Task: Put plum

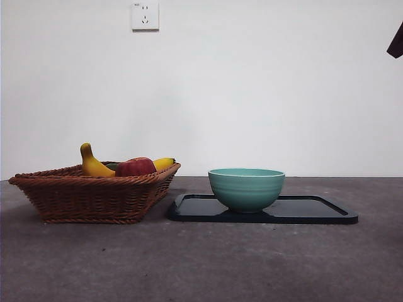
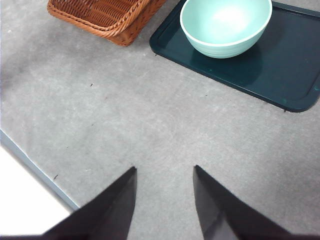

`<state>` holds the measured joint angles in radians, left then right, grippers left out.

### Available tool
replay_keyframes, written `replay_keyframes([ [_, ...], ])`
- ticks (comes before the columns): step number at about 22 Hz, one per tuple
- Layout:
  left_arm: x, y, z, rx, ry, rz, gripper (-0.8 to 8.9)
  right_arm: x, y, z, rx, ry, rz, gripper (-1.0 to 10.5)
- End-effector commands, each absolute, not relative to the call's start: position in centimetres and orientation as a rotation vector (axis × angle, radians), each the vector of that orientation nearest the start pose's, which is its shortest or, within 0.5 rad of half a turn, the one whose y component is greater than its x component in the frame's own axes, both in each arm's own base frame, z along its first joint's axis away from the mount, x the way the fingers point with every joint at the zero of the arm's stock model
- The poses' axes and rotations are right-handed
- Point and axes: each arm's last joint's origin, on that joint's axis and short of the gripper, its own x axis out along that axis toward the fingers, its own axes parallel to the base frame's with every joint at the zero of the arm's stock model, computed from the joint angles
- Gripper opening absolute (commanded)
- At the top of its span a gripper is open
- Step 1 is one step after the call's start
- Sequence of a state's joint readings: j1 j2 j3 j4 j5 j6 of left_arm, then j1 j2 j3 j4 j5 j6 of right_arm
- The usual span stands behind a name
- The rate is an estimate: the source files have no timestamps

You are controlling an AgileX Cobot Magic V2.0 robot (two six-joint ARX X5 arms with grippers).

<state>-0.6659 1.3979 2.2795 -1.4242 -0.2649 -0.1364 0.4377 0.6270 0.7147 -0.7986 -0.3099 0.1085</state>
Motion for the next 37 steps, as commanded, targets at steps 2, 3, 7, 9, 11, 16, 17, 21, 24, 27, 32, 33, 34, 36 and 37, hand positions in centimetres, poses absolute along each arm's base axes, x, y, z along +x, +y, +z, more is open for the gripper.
replay_keyframes([
  [2,14.0,-10.2,51.0,0.17,0.678,-0.329,2.89,10.3,5.9,27.9,0.042,0.752,0.682,1.8],
  [3,14.2,-10.3,50.3,0.18,0.697,-0.326,2.89,10.3,5.9,27.9,0.042,0.752,0.682,1.8],
  [7,15.0,-11.1,48.4,0.136,0.648,-0.376,2.89,10.4,5.9,27.9,0.043,0.749,0.682,1.8],
  [9,15.4,-11.5,47.4,0.105,0.623,-0.404,2.89,10.3,5.9,27.9,0.043,0.75,0.681,1.8],
  [11,16.4,-11.8,45.1,0.111,0.656,-0.384,2.89,10.3,5.9,27.9,0.043,0.751,0.681,1.8],
  [16,20.1,-11.8,39.2,0.074,0.727,-0.42,3.16,10.3,5.9,27.9,0.06,0.759,0.675,1.8],
  [17,20.9,-11.6,38.2,0.059,0.727,-0.416,3.16,10.3,5.9,27.9,0.06,0.762,0.674,1.8],
  [21,23.5,-10.2,34.1,0.057,0.734,-0.339,3.15,10.3,5.9,27.9,0.064,0.764,0.672,1.8],
  [24,25.5,-9.0,31.2,0.045,0.743,-0.345,3.12,10.3,5.9,27.9,0.071,0.767,0.669,1.8],
  [27,27.4,-8.6,28.8,0.093,0.762,-0.336,3.12,10.3,5.9,27.9,0.083,0.771,0.664,1.8],
  [32,30.4,-9.3,25.1,0.113,0.82,-0.37,3.12,10.3,5.9,27.9,0.092,0.775,0.66,1.8],
  [33,30.9,-9.4,24.4,0.122,0.83,-0.374,3.12,10.3,5.9,27.9,0.094,0.776,0.659,1.8],
  [34,31.4,-9.6,23.6,0.123,0.841,-0.378,3.12,10.3,5.9,27.9,0.094,0.776,0.659,1.8],
  [36,32.1,-9.8,22.3,0.121,0.87,-0.388,3.12,10.3,5.9,27.9,0.096,0.776,0.658,1.8],
  [37,32.4,-9.9,21.8,0.126,0.879,-0.39,3.12,10.3,5.9,27.9,0.097,0.777,0.657,1.8],
])
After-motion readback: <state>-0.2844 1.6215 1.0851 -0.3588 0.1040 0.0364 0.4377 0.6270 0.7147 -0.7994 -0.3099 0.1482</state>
